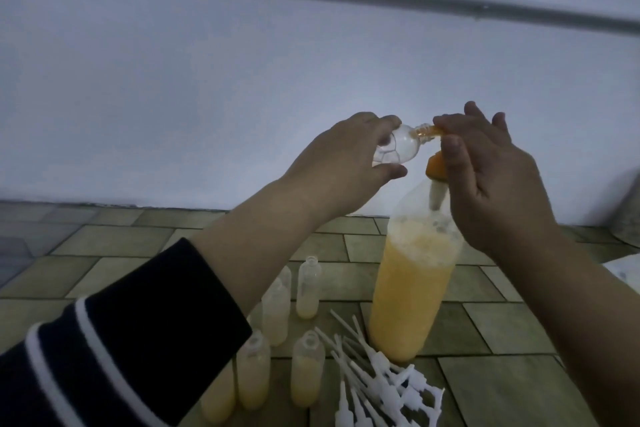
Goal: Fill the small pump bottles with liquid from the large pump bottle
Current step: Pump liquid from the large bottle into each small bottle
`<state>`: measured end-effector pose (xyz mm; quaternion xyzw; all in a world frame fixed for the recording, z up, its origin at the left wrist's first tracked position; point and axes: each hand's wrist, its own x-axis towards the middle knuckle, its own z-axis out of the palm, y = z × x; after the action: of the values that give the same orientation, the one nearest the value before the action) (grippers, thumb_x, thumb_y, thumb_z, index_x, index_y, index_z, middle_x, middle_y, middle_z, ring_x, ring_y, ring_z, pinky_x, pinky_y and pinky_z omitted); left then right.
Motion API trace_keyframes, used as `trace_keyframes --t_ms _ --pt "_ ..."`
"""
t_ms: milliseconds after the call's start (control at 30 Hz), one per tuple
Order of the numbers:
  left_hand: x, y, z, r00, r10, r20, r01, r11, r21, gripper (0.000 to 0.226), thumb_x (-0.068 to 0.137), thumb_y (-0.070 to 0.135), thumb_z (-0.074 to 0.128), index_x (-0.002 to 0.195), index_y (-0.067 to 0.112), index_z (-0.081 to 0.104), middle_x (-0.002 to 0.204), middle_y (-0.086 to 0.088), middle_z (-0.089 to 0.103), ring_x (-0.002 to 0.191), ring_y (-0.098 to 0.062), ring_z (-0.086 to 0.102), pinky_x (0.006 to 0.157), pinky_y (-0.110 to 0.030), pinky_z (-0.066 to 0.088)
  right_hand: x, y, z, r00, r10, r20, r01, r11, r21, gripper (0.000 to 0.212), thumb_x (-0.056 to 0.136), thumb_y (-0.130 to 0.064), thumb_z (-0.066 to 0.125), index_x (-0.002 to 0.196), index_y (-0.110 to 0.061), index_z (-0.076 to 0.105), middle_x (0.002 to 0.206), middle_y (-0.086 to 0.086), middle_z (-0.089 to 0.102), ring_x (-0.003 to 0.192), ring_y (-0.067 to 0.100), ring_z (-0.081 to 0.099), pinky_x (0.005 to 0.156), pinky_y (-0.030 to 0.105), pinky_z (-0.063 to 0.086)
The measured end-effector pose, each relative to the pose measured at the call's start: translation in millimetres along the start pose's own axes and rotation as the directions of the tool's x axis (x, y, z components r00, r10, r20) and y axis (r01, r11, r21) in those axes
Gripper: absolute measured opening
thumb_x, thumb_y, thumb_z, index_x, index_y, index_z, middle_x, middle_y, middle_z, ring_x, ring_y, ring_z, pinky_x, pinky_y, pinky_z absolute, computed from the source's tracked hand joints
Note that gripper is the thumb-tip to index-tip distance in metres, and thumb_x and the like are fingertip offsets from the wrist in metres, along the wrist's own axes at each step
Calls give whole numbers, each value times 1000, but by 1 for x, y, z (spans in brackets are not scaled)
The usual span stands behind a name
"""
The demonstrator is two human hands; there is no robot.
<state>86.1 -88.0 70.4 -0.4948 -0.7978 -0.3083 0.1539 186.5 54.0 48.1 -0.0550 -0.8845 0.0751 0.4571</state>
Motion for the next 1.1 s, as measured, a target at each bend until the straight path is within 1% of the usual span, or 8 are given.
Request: trace_keyframes --t_ms 300,400,500,567,733,867,1000,1100 --pt "1 5 8 1000 8 28 -8 1000 23 48 86 37 62 131 24 48 116 5 54 96 -14 53 83 -28 43 -9 2 12 987 120 -105 -109 989 104 55 97 -44 21 120 -12 60 125 2 60 137 19 34 113 17 10" --pt "0 4 8 999 -4 46 3 1000 22 47 86 38 62 129 24 50 116 5 55 94 -14 52 82 -28 42 -9 2 8 994 90 -62 -84 992 90 57 97 -46 19 119 -14 60 123 0 61 137 17 33 111 12 7" --pt "4 6 0 1000 4 9 -4 1000 20 49 85 39 64 129 25 50 117 6 56 92 -11 50 80 -24 37 -2 0 -4 999 27 -31 -25 997 73 58 97 -47 18 120 -14 60 120 -2 60 137 16 32 112 21 10" --pt "7 9 -4 1000 6 -11 -6 1000 12 50 84 39 65 130 25 51 121 6 56 95 -12 51 81 -22 36 1 0 -8 998 23 -58 -18 996 82 56 98 -45 19 119 -13 60 116 -4 60 137 18 32 112 21 9" --pt "2 8 6 1000 -2 7 3 1000 -5 49 84 37 65 129 25 51 120 5 57 96 -11 51 79 -21 34 -10 0 10 983 119 -140 -100 986 136 53 97 -43 25 120 -10 59 126 2 59 138 18 32 110 8 4" --pt "-3 5 9 999 -24 39 25 999 -26 44 84 37 65 125 24 54 116 5 57 90 -12 50 78 -23 38 -12 0 13 989 97 -108 -83 988 131 50 98 -41 25 116 -10 61 121 2 61 138 21 33 110 9 4" --pt "2 8 -1 1000 -11 9 11 1000 -6 40 84 38 64 121 25 55 110 6 56 88 -11 50 75 -23 37 -5 1 3 997 26 -73 -22 998 58 56 97 -45 22 126 -10 55 131 5 55 140 20 29 112 15 3" --pt "5 11 -1 1000 -7 15 7 1000 -17 40 85 37 64 122 25 54 111 6 55 88 -11 49 74 -22 36 -3 3 2 993 59 -106 -49 994 94 56 97 -45 22 123 -10 57 128 4 57 139 19 30 111 13 3"
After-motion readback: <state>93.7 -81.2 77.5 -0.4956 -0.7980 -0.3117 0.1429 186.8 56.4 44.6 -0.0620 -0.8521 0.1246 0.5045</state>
